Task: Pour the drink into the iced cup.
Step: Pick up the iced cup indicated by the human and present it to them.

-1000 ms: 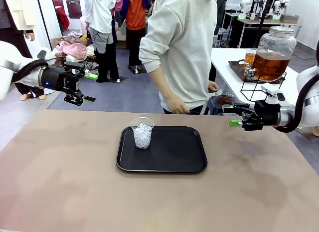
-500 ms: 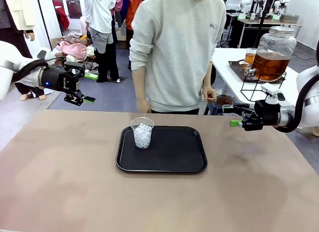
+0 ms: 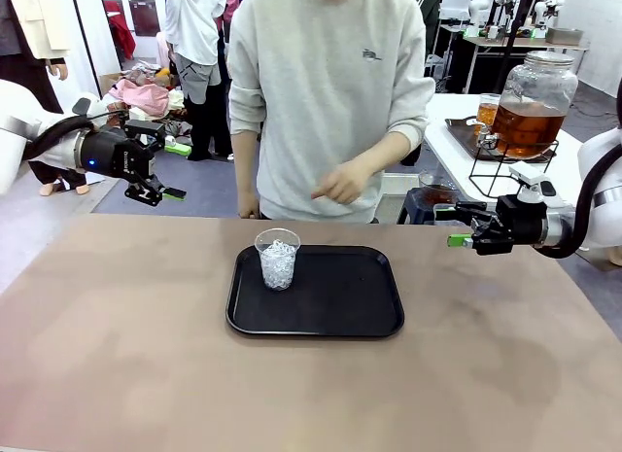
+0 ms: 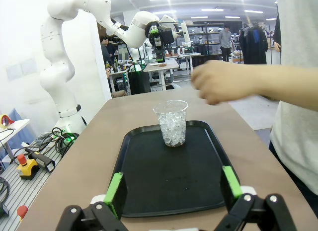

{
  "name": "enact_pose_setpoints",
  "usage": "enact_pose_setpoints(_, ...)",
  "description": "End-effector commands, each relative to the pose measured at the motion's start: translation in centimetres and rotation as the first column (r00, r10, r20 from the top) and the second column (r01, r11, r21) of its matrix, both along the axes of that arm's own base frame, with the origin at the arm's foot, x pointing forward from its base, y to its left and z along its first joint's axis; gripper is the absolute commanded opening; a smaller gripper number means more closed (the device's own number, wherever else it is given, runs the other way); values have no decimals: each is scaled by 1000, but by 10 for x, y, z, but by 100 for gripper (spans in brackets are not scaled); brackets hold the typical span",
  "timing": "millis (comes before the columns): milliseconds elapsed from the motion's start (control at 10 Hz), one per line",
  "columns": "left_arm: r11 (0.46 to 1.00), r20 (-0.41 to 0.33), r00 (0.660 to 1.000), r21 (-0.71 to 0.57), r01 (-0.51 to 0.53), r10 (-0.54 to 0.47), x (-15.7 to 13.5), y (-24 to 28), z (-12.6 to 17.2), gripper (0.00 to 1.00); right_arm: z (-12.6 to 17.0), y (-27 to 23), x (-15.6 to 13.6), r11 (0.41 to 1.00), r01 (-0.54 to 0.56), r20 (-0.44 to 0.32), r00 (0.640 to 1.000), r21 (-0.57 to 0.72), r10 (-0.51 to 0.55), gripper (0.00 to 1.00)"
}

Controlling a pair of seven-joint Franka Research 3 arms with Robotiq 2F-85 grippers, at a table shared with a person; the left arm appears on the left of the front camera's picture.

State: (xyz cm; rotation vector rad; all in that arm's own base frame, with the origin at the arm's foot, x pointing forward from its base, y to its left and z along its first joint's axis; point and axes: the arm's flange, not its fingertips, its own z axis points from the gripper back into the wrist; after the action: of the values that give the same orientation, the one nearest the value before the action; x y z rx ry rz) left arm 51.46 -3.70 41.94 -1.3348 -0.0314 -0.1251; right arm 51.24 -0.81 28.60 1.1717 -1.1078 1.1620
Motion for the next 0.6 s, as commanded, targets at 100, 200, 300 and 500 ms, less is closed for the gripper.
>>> enact_pose_setpoints(100,1000,2,1000,-9,-6,6,-2,-1,2,100,3,0,2,1000,3,4,1000,-8,-3,100)
enact_pose_setpoints(200,1000,2,1000,-9,-6,6,-2,-1,2,100,3,0,2,1000,3,4,1000,-8,-3,100)
enact_pose_setpoints(300,1000,2,1000,-9,-6,6,-2,-1,2,100,3,0,2,1000,3,4,1000,-8,-3,100)
enact_pose_setpoints(500,1000,2,1000,-9,-6,6,-2,-1,2,100,3,0,2,1000,3,4,1000,-8,-3,100)
